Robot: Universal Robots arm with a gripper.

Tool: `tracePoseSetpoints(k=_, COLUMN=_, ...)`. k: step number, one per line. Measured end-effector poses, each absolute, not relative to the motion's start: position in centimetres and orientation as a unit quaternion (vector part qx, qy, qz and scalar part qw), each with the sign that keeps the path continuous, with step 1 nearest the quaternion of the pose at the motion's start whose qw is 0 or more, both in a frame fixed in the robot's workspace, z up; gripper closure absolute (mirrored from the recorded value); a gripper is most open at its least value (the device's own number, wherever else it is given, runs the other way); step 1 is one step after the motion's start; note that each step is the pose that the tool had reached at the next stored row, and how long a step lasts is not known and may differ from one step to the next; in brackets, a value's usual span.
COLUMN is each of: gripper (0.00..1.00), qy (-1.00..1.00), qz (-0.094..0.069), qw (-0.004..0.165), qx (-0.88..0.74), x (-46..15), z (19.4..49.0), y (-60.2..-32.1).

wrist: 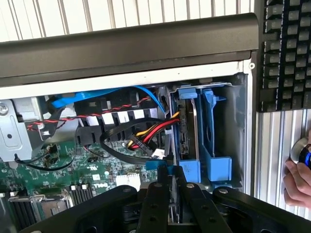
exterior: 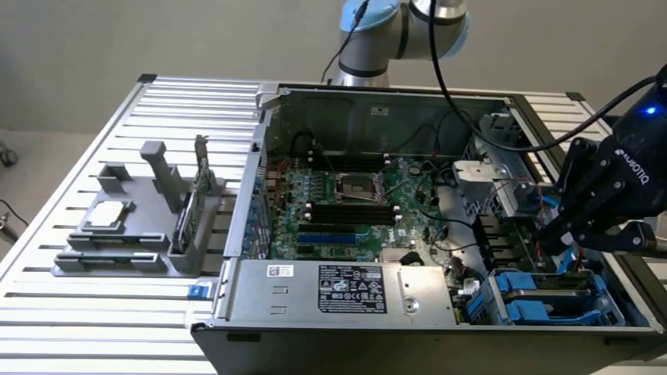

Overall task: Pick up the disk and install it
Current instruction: 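Insert the second disk wire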

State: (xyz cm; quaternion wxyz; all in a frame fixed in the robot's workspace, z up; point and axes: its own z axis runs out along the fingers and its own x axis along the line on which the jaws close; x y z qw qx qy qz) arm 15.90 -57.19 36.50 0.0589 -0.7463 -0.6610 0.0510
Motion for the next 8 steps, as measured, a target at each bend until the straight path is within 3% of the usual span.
tracePoseSetpoints(k=8, gripper=0.84, qy=-0.665, qz=0.046, qw=0.064, qx=-0.743, x=15.95, z=36.3, y=-57.88)
